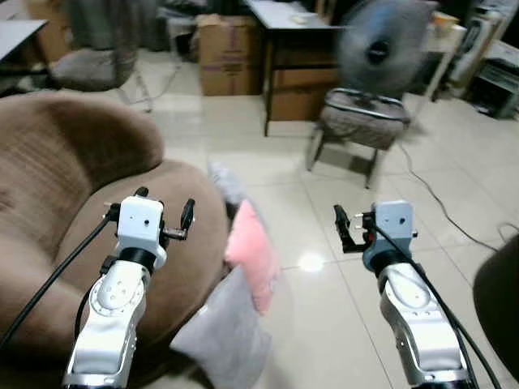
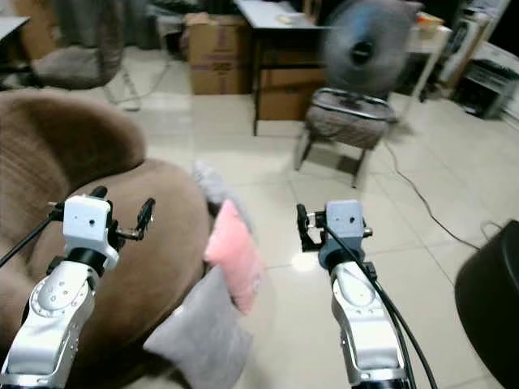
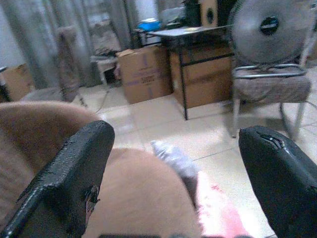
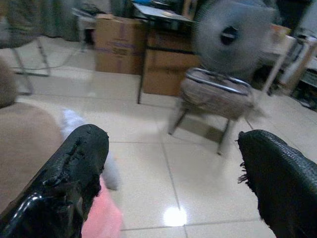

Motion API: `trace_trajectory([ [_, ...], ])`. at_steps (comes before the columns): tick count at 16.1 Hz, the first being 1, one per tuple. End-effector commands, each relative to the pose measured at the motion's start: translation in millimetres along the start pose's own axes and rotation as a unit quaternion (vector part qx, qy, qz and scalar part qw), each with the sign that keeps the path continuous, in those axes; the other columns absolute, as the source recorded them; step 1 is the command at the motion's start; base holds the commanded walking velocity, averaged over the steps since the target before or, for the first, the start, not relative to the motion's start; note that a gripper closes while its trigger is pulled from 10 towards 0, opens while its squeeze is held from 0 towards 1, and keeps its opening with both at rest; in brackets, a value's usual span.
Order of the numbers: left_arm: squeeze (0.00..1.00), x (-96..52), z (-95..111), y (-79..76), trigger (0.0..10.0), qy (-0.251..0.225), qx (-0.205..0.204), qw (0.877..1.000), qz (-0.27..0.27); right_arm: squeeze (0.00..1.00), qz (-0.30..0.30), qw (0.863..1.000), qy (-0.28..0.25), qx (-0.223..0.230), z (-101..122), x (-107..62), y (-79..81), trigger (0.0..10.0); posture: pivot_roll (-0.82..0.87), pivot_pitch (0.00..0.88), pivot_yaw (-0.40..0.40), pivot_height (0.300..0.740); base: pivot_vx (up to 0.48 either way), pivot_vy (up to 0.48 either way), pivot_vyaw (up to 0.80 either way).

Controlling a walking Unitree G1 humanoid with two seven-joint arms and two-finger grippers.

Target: Move the pillow to the sofa from floor

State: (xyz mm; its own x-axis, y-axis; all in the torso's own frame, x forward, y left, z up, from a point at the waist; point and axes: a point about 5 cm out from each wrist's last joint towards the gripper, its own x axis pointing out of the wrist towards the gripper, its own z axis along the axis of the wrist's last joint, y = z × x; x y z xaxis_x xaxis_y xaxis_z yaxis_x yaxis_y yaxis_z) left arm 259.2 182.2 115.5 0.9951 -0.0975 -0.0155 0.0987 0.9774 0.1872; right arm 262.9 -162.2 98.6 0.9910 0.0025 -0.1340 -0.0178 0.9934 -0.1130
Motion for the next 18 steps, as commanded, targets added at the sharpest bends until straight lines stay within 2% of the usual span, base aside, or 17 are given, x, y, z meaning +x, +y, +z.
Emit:
trace_trajectory([
  [1,0.00,1.1,0.5,-6.5,10.0,-0.001,-0.007,1.000,-0.009,0.00,-0.010,1.000,0.005,-0.007,-2.2,-0.6,-7.3,10.0,0.03,0.000,-0.034,0.732,0.000,0.000,0.00],
  [5,0.00,-1.6,-14.1,-0.5,10.0,0.025,-0.002,1.000,-0.001,0.00,-0.011,1.000,0.012,-0.009,-5.8,-0.9,-10.3,10.0,0.02,0.000,-0.027,0.703,0.000,0.000,0.00],
  [14,0.00,-0.9,-12.5,-1.6,10.0,0.016,0.008,1.000,-0.010,0.00,-0.012,1.000,0.014,-0.011,-8.6,-1.2,-11.0,10.0,0.03,0.000,-0.026,0.608,0.000,0.000,0.00],
  [18,0.00,4.0,-9.4,-6.2,10.0,0.007,0.001,1.000,-0.024,0.00,-0.016,1.000,0.016,-0.019,-11.4,-3.4,-11.3,10.0,0.01,0.000,-0.009,0.603,0.000,0.000,0.00],
])
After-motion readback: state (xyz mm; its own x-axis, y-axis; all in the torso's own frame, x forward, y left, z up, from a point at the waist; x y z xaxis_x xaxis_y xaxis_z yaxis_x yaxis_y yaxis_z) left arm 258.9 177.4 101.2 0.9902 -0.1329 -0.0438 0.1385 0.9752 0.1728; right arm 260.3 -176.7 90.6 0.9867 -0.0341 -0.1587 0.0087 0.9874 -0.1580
